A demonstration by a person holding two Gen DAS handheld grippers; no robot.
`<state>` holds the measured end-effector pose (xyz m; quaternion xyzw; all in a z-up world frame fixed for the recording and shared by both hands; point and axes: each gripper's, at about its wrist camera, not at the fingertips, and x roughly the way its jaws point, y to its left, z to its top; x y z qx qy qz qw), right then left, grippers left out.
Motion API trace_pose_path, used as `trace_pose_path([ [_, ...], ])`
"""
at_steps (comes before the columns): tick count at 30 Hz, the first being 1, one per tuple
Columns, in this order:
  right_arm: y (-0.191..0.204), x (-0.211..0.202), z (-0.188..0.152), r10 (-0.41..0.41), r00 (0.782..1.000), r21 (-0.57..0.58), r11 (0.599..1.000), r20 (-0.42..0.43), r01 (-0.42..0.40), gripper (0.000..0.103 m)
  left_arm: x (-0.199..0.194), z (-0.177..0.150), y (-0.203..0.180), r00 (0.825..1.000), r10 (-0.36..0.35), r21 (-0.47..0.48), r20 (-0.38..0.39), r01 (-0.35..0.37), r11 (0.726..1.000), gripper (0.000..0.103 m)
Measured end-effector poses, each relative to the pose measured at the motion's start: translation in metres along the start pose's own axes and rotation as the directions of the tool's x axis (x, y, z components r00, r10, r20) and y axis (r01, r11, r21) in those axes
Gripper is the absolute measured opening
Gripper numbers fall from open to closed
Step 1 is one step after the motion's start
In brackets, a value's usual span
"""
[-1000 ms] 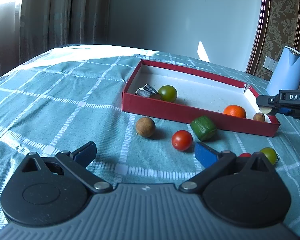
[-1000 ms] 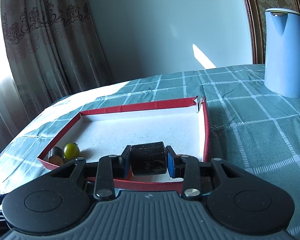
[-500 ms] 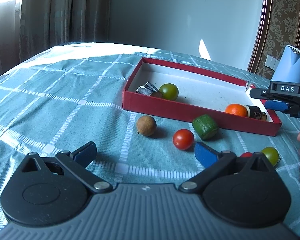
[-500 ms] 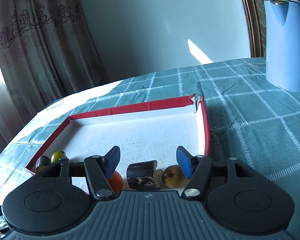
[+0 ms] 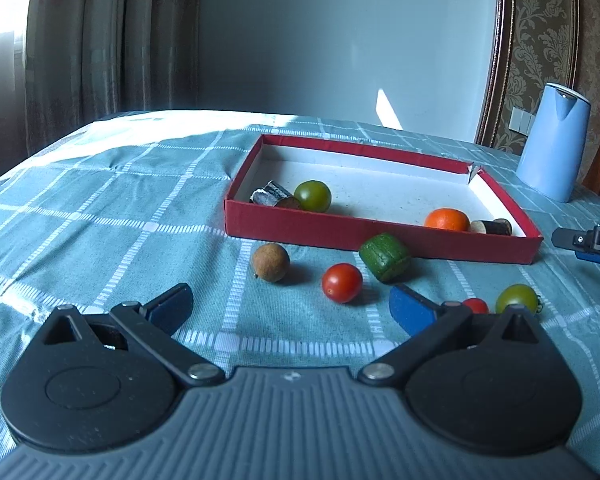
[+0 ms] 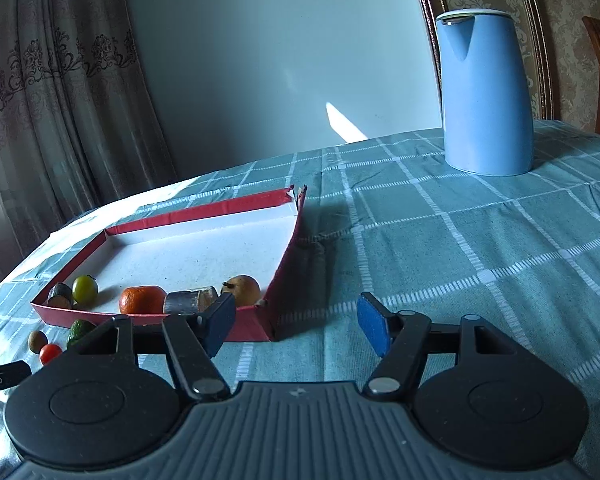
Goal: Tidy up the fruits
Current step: 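Reach the left gripper to a red cherry tomato and close on it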
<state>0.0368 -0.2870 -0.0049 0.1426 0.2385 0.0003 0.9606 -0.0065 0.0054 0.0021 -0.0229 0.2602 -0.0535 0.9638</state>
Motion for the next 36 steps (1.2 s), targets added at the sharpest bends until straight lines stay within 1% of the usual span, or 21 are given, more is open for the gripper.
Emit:
trace_pose_path([
  [3, -0.014, 0.001, 0.0, 0.021, 1.0, 0.084, 0.996, 0.0, -0.021, 0.067, -0.011, -0.003, -0.011, 0.999, -0.023, 0.069, 0.046, 0.02, 0.997, 0.103],
  [4, -0.015, 0.002, -0.001, 0.026, 1.0, 0.093, 0.995, -0.002, -0.026, 0.067, -0.014, -0.004, -0.014, 0.998, -0.03, 0.084, 0.053, 0.026, 0.996, 0.103],
  [6, -0.016, 0.003, -0.001, 0.04, 0.999, 0.1, 0.994, -0.011, -0.039, 0.067, -0.017, -0.006, -0.02, 0.998, -0.04, 0.104, 0.055, 0.034, 0.994, 0.103],
  [11, -0.024, 0.001, -0.002, 0.058, 0.998, 0.142, 0.988, 0.009, -0.058, 0.067, -0.021, -0.007, -0.036, 0.996, -0.06, 0.137, 0.06, 0.051, 0.989, 0.103],
  [13, -0.027, 0.002, -0.002, 0.063, 0.998, 0.163, 0.985, 0.005, -0.063, 0.073, -0.021, -0.006, -0.047, 0.996, -0.068, 0.164, 0.061, 0.057, 0.985, 0.103],
  [14, -0.028, 0.002, -0.002, 0.065, 0.998, 0.169, 0.984, 0.005, -0.065, 0.073, -0.021, -0.005, -0.052, 0.996, -0.068, 0.181, 0.063, 0.055, 0.982, 0.103],
  [17, -0.029, 0.002, -0.002, 0.071, 0.997, 0.179, 0.981, 0.006, -0.071, 0.073, -0.02, -0.005, -0.073, 0.995, -0.06, 0.258, 0.085, 0.037, 0.966, 0.103],
  [19, -0.03, 0.002, -0.002, 0.076, 0.997, 0.178, 0.981, 0.006, -0.075, 0.073, -0.017, -0.006, -0.085, 0.994, -0.043, 0.308, 0.099, 0.011, 0.951, 0.103],
  [21, -0.029, 0.003, -0.002, 0.079, 0.997, 0.178, 0.981, 0.002, -0.078, 0.073, -0.011, -0.007, -0.092, 0.995, -0.029, 0.343, 0.091, -0.004, 0.939, 0.103],
  [23, -0.029, 0.003, -0.002, 0.081, 0.997, 0.178, 0.981, -0.001, -0.079, 0.073, -0.005, -0.008, -0.097, 0.997, -0.036, 0.361, 0.068, 0.009, 0.933, 0.103],
  [27, -0.03, 0.003, -0.002, 0.085, 0.996, 0.177, 0.981, -0.002, -0.083, 0.073, 0.006, -0.006, -0.104, 0.998, -0.051, 0.378, 0.025, 0.038, 0.925, 0.103],
  [30, -0.03, 0.002, -0.002, 0.085, 0.996, 0.18, 0.98, 0.0, -0.084, 0.073, 0.016, -0.004, -0.109, 0.998, -0.06, 0.379, -0.022, 0.064, 0.923, 0.103],
  [32, -0.03, 0.002, -0.003, 0.085, 0.996, 0.181, 0.98, -0.001, -0.083, 0.073, 0.022, -0.003, -0.109, 0.997, -0.066, 0.356, -0.044, 0.077, 0.931, 0.103],
  [34, -0.03, 0.002, -0.003, 0.085, 0.996, 0.181, 0.98, -0.001, -0.083, 0.073, 0.024, 0.0, -0.105, 0.994, -0.091, 0.326, -0.055, 0.104, 0.94, 0.103],
  [36, -0.03, 0.002, -0.003, 0.084, 0.996, 0.18, 0.98, -0.004, -0.082, 0.073, 0.027, 0.002, -0.101, 0.992, -0.105, 0.296, -0.065, 0.12, 0.948, 0.1],
])
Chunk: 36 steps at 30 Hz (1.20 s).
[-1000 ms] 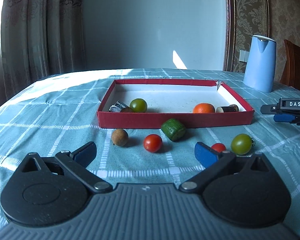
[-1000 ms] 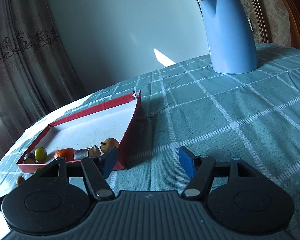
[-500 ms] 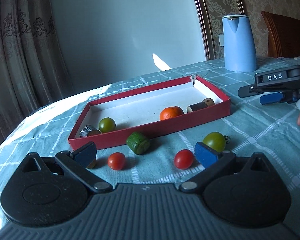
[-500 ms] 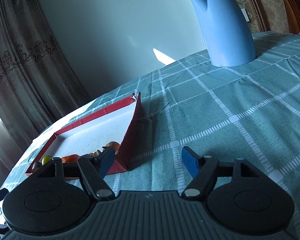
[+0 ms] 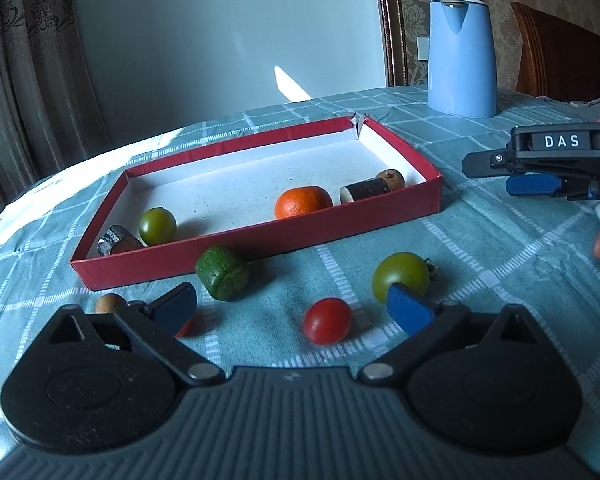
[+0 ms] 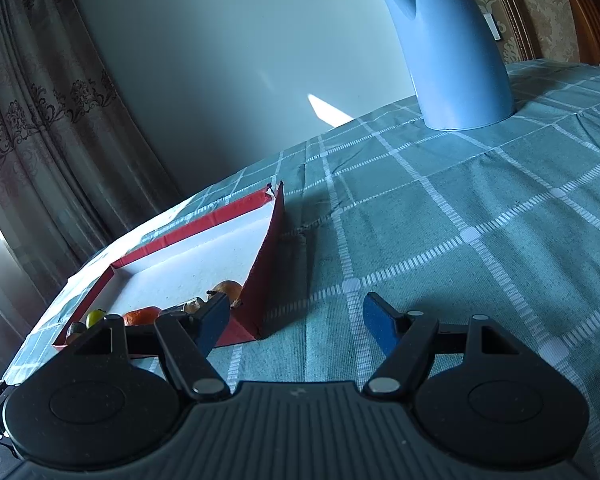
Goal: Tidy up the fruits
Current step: 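Reach the left gripper to a red cherry tomato and close on it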
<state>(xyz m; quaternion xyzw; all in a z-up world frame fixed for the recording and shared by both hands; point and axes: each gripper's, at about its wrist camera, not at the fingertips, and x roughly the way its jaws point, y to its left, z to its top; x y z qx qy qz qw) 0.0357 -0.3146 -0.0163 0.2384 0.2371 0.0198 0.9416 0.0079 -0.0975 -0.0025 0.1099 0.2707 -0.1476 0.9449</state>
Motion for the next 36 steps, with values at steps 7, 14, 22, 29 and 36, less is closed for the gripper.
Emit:
trace_pose_path([
  [7, 0.001, 0.001, 0.0, -0.002, 1.0, -0.003, 1.0, -0.005, 0.002, 0.074, -0.003, -0.006, 0.015, 1.0, -0.012, -0.066, -0.02, 0.01, 0.998, 0.097],
  [14, 0.001, 0.001, 0.0, -0.005, 1.0, 0.003, 1.0, -0.007, 0.005, 0.074, 0.008, -0.002, 0.006, 0.998, -0.003, -0.033, -0.068, 0.0, 0.999, 0.093],
  [22, 0.001, 0.002, -0.001, -0.007, 1.0, 0.001, 1.0, -0.014, 0.007, 0.074, 0.013, 0.001, 0.006, 0.997, -0.011, -0.062, -0.08, 0.006, 0.998, 0.084],
  [29, 0.0, 0.004, -0.001, -0.013, 1.0, 0.007, 1.0, -0.025, 0.013, 0.074, 0.011, 0.0, 0.005, 0.997, -0.036, -0.066, -0.068, 0.032, 0.997, 0.071],
  [36, -0.001, 0.005, -0.001, -0.015, 0.999, 0.014, 1.0, -0.032, 0.016, 0.074, 0.006, -0.002, 0.003, 0.996, -0.065, -0.069, -0.055, 0.061, 0.996, 0.05],
])
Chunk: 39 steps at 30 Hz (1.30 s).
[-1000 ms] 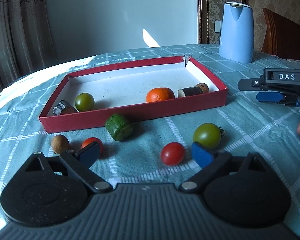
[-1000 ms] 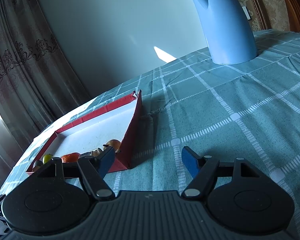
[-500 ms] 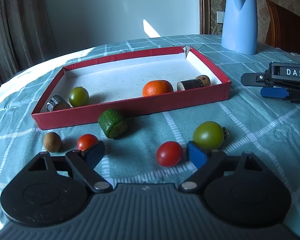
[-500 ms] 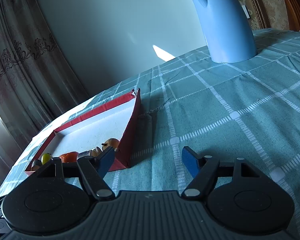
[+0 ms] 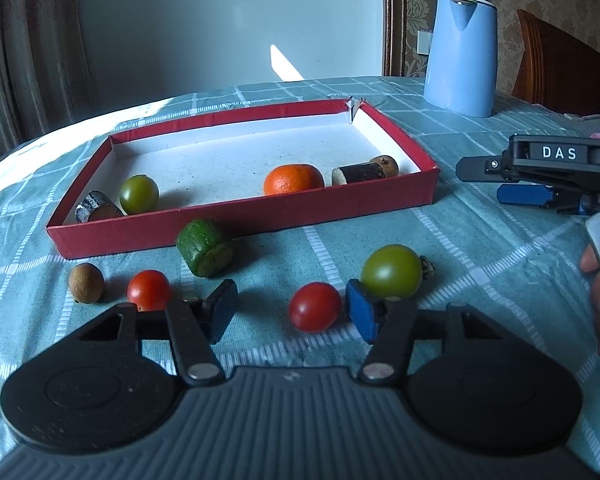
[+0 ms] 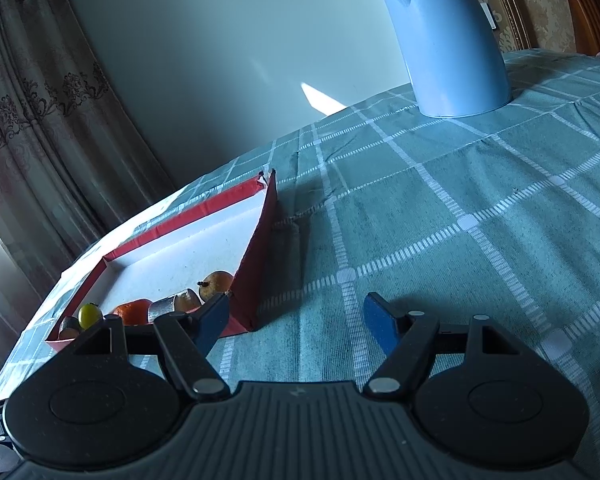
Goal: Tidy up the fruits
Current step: 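Reach the left gripper to a red cherry tomato and close on it, then carry the red cherry tomato with the left gripper into the tray and open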
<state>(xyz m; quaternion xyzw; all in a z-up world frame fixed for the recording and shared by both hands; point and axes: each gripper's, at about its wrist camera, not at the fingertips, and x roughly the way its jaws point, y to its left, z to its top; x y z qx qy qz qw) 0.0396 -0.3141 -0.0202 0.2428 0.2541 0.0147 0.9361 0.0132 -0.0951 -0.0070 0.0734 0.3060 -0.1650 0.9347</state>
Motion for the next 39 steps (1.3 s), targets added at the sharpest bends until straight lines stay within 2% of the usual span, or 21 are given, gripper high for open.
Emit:
trace_pose_path([
  [2, -0.001, 0.001, 0.0, 0.0, 1.0, 0.002, 1.0, -0.001, 0.0, 0.074, -0.002, -0.001, 0.001, 1.0, -0.013, -0.007, 0.004, 0.013, 1.0, 0.038],
  [5, -0.001, 0.001, 0.0, 0.0, 1.0, 0.003, 1.0, -0.001, 0.0, 0.075, -0.006, -0.003, 0.001, 1.0, -0.028, -0.01, 0.009, 0.028, 1.0, 0.032],
  [7, -0.001, 0.001, 0.0, 0.002, 1.0, 0.004, 1.0, -0.002, -0.002, 0.076, -0.011, -0.004, 0.002, 0.999, -0.042, -0.013, 0.019, 0.042, 0.999, 0.024],
  [14, -0.001, 0.001, 0.0, 0.002, 1.0, 0.004, 1.0, -0.002, -0.002, 0.076, -0.037, -0.01, 0.014, 0.996, 0.022, -0.02, 0.09, -0.02, 1.0, 0.024],
  [21, -0.001, 0.002, 0.0, 0.001, 1.0, -0.001, 1.0, -0.005, -0.001, 0.077, -0.05, 0.015, 0.049, 0.974, 0.11, -0.132, 0.2, -0.085, 0.988, 0.024],
  [25, 0.0, 0.003, 0.0, 0.0, 1.0, -0.004, 1.0, -0.007, 0.0, 0.078, -0.027, 0.042, 0.065, 0.971, 0.15, -0.178, 0.186, -0.117, 0.977, 0.024],
  [29, 0.0, 0.003, 0.0, 0.002, 1.0, -0.006, 1.0, -0.009, -0.002, 0.079, 0.0, 0.059, 0.074, 0.976, 0.16, -0.2, 0.149, -0.129, 0.971, 0.024],
  [35, 0.002, 0.004, 0.0, 0.004, 1.0, -0.011, 1.0, -0.012, -0.004, 0.081, 0.026, 0.061, 0.08, 0.98, 0.167, -0.22, 0.106, -0.14, 0.965, 0.024],
  [39, 0.001, 0.004, 0.0, 0.004, 1.0, -0.011, 1.0, -0.013, -0.004, 0.081, 0.033, 0.058, 0.076, 0.982, 0.168, -0.196, 0.088, -0.148, 0.969, 0.024],
])
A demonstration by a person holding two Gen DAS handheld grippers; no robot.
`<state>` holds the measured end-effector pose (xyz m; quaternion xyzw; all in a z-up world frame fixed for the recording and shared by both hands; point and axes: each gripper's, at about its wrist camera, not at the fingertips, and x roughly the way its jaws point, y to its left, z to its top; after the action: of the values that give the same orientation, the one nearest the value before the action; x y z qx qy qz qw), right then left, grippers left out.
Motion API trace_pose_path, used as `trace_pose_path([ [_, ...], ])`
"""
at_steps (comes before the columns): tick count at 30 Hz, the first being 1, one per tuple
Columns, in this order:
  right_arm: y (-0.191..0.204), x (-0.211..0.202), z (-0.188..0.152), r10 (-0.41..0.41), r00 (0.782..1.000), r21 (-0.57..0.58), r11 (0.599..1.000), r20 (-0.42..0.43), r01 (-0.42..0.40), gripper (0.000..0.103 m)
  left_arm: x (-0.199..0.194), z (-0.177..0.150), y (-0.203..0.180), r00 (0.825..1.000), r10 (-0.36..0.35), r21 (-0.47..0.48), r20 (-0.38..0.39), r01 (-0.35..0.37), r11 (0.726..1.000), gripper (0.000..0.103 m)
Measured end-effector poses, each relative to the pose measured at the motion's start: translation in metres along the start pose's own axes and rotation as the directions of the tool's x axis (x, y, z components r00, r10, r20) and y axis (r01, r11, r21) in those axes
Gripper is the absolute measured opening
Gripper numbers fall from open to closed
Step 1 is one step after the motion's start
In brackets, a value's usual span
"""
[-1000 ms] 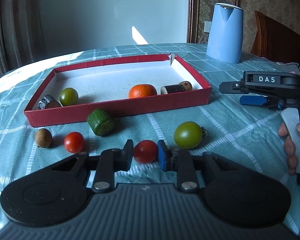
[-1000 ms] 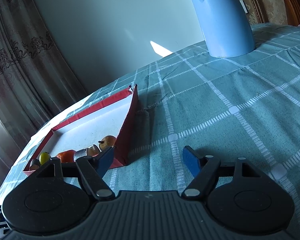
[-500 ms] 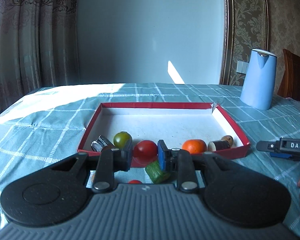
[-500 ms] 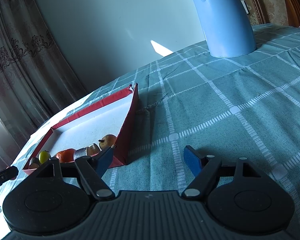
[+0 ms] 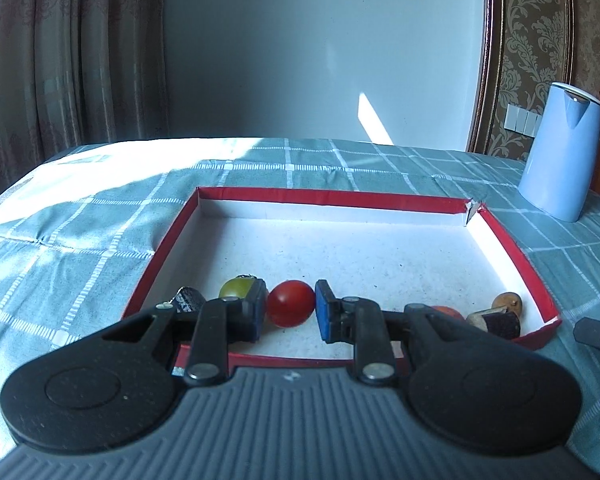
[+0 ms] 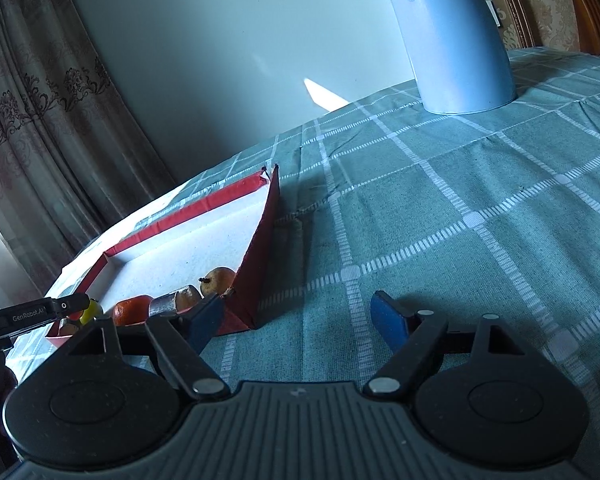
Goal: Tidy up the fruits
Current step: 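Carry the red cherry tomato with the left gripper into the tray and open, then reach the right gripper to the dark green tomato and close on it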
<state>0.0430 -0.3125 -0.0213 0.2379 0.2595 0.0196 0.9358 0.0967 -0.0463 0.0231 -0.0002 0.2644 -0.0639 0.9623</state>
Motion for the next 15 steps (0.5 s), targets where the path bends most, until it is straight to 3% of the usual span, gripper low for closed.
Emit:
trace_pose_path([
  [4, 0.0, 0.0, 0.0, 0.001, 1.0, 0.001, 1.0, 0.0, -0.001, 0.081, 0.004, -0.004, -0.007, 0.999, 0.034, 0.037, -0.009, -0.034, 0.999, 0.025],
  [8, 0.0, 0.0, 0.0, 0.002, 1.0, 0.002, 1.0, 0.001, -0.002, 0.082, -0.001, -0.005, -0.006, 0.999, 0.043, 0.029, 0.003, -0.043, 0.999, 0.038],
  [12, 0.0, 0.0, -0.001, 0.007, 1.0, 0.007, 1.0, 0.001, -0.007, 0.082, -0.022, -0.008, -0.005, 0.998, 0.054, 0.027, 0.039, -0.055, 0.998, 0.076],
  [15, -0.001, -0.001, -0.001, 0.01, 1.0, 0.01, 1.0, 0.002, -0.01, 0.082, -0.044, -0.013, 0.001, 0.996, 0.065, 0.031, 0.066, -0.067, 0.997, 0.084],
])
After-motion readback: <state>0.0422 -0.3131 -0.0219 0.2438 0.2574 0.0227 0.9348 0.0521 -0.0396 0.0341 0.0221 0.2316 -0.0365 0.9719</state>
